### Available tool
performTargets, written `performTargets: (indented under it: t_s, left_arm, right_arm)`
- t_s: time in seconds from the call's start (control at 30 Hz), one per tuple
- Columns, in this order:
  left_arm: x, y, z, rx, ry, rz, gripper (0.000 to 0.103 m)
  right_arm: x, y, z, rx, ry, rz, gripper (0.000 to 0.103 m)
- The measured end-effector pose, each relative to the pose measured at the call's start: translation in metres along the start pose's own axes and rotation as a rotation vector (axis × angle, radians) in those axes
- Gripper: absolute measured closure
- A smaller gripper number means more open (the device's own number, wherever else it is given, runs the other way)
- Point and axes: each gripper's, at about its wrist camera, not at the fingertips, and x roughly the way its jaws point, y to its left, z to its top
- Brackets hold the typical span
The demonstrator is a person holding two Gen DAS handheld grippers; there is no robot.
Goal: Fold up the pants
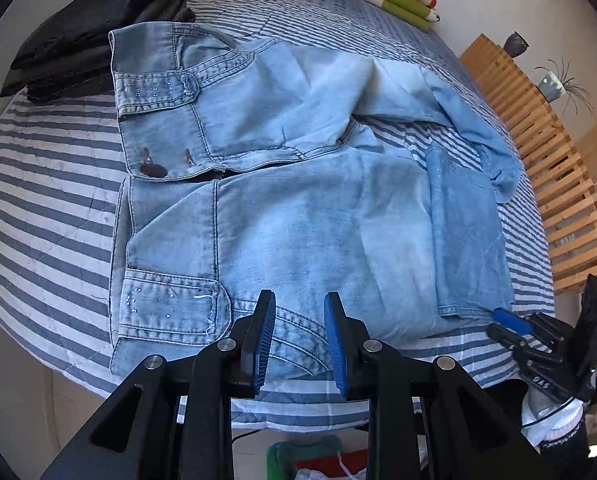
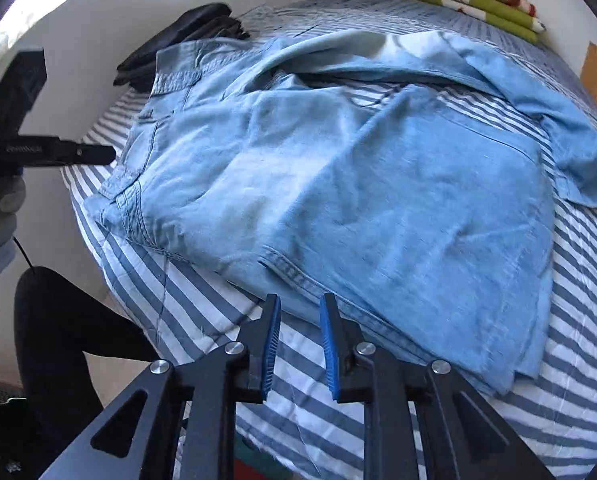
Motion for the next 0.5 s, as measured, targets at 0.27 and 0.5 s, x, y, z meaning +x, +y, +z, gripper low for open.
performTargets:
  t_s: [0.27, 0.5]
  left_arm:
    - [0.030, -0.020, -0.004, 0.012, 0.038, -0.042, 0.076]
    - [0.052, -0.028, -0.015, 0.035, 0.083, -0.023, 0.076]
  right_arm:
    - [-0.016, -0.154, 0.008, 0.500, -0.055, -0.107, 0.052]
    - [0.033, -0.184, 0.034, 0.632, -0.031, -0.011, 0.052]
